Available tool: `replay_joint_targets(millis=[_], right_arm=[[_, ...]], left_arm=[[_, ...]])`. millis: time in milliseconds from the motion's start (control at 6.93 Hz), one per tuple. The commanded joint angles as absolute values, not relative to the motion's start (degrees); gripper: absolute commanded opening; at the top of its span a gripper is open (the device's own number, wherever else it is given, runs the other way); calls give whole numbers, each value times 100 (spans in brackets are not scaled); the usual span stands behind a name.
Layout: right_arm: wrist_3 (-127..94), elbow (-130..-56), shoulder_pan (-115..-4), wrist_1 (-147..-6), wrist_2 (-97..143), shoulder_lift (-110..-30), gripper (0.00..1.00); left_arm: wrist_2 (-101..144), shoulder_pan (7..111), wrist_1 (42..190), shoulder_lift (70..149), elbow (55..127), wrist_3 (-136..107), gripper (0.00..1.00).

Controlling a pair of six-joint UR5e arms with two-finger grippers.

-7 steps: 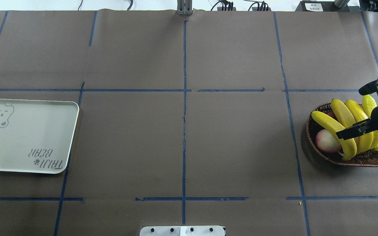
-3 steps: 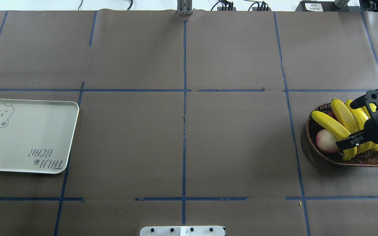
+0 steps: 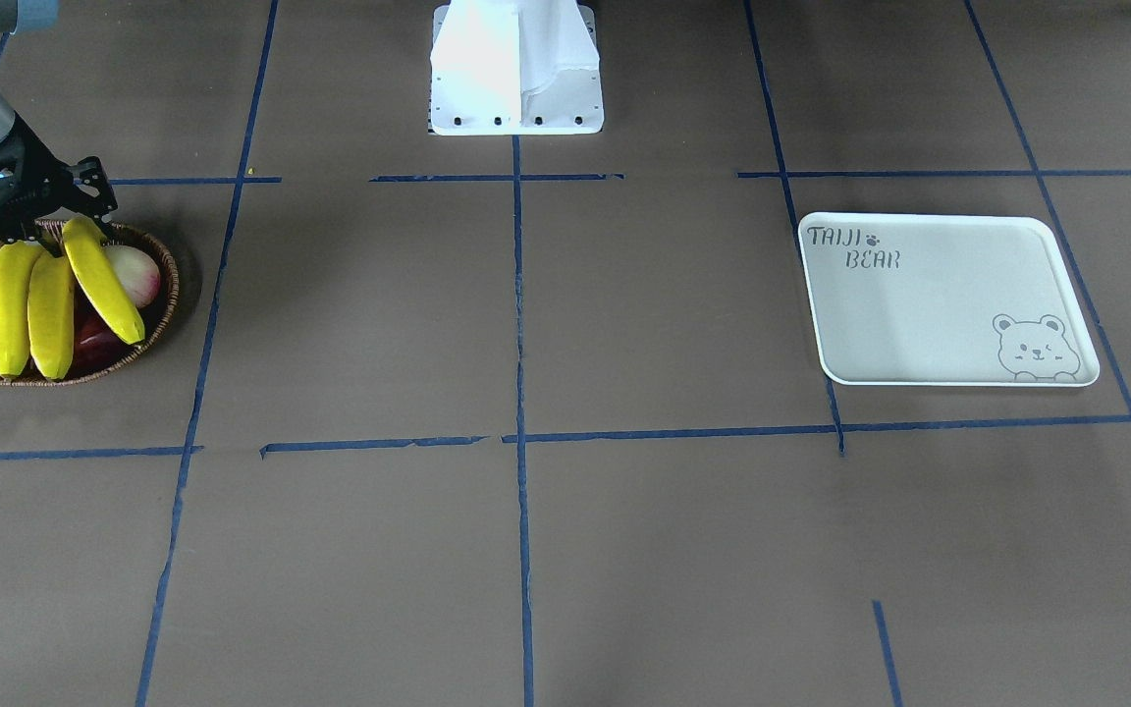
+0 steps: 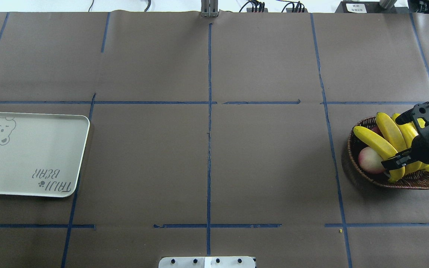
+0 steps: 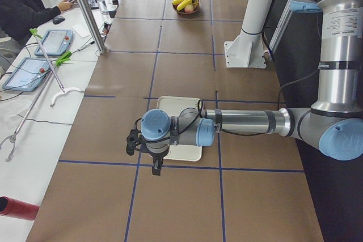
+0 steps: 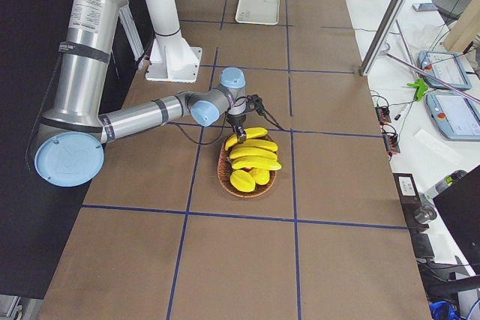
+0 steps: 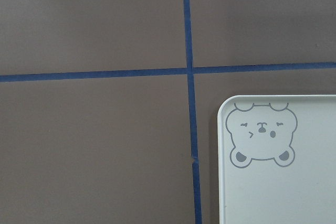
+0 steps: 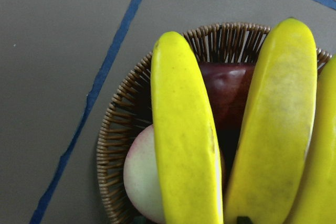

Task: Transfer all bananas from basket to plate

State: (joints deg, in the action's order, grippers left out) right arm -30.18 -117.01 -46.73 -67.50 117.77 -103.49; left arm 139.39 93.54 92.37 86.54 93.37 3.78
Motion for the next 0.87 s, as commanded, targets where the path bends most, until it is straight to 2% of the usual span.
replay_joint_targets(millis=[0,288,577,721], right_arm=[[-3006,-11742,-4763,-6741,11795,-10362,3],[-3006,-11925,-5078,-6741,11891,-10388,0],[-3172,-12233,-5727,-6732,13027,-10284,0],[-3730,-12173,-5783,-6724,13321,-9874,0]], left_arm=[[13939,9352,9237,8649,9351,361,100],[14080,9352,9237,8657,9360,360,100],[14080,9352,9255,8718,9456,177,100],[14071,9343,9342,8736,9596,-59,100]])
